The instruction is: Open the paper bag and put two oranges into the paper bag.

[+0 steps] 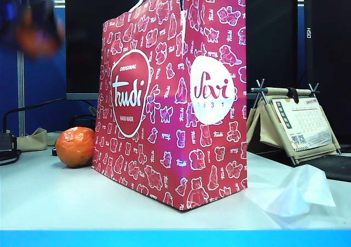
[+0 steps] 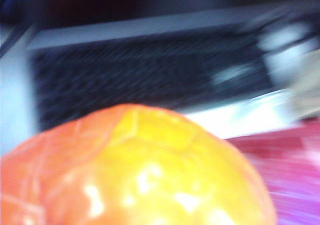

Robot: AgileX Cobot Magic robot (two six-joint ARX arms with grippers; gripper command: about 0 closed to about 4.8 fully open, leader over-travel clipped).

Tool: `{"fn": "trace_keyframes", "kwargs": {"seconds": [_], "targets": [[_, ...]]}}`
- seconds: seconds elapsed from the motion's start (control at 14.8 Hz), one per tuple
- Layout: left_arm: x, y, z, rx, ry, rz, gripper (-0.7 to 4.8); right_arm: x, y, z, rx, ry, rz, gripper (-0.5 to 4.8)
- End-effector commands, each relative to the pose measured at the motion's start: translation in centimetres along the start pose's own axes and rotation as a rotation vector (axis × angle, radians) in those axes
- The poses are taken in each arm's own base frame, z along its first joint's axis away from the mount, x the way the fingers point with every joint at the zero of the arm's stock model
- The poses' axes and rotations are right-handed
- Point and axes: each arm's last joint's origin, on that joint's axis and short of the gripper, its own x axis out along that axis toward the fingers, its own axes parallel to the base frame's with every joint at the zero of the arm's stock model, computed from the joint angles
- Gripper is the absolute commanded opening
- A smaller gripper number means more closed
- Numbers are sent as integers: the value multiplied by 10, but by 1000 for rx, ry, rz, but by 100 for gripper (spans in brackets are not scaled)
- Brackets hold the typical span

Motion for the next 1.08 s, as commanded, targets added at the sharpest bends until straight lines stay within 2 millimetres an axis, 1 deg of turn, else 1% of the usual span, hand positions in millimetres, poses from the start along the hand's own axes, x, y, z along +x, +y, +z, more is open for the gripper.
{"fn": "trace_keyframes", "kwargs": {"seconds": [0.07,0.13,0.2,0.34,0.4,0.47,0.61,0.67,0.74,0.81,0.94,1.01,1.08], "targets": [[-63,-42,30,42,-165,-167,-6,18,-10,5,20,39,59,207],[-79,-54,42,72,-193,-185,-6,31,-19,5,60,88,109,215],[-89,-64,50,104,-212,-198,-6,44,-27,3,93,140,157,237],[-104,-72,59,120,-243,-186,-6,71,-46,-3,180,230,237,333],[-109,-74,58,114,-224,-186,-6,89,-51,-9,219,281,314,343],[-109,-74,56,122,-198,-181,-6,103,-49,-15,242,310,375,342],[-107,-72,47,138,-119,-153,-6,130,-33,-31,276,354,510,342],[-107,-71,45,146,-93,-127,-6,145,-21,-44,285,365,536,341],[-106,-70,43,154,-79,-112,-6,160,-14,-56,280,381,559,341],[-107,-70,41,158,-64,-109,-6,172,-13,-65,293,403,552,341],[-107,-70,38,169,-37,-108,-6,196,-19,-73,294,435,532,342],[-107,-70,38,170,-33,-108,-6,202,-19,-69,266,415,502,341],[-107,-70,38,178,-33,-108,-6,203,-20,-67,232,401,460,341]]}}
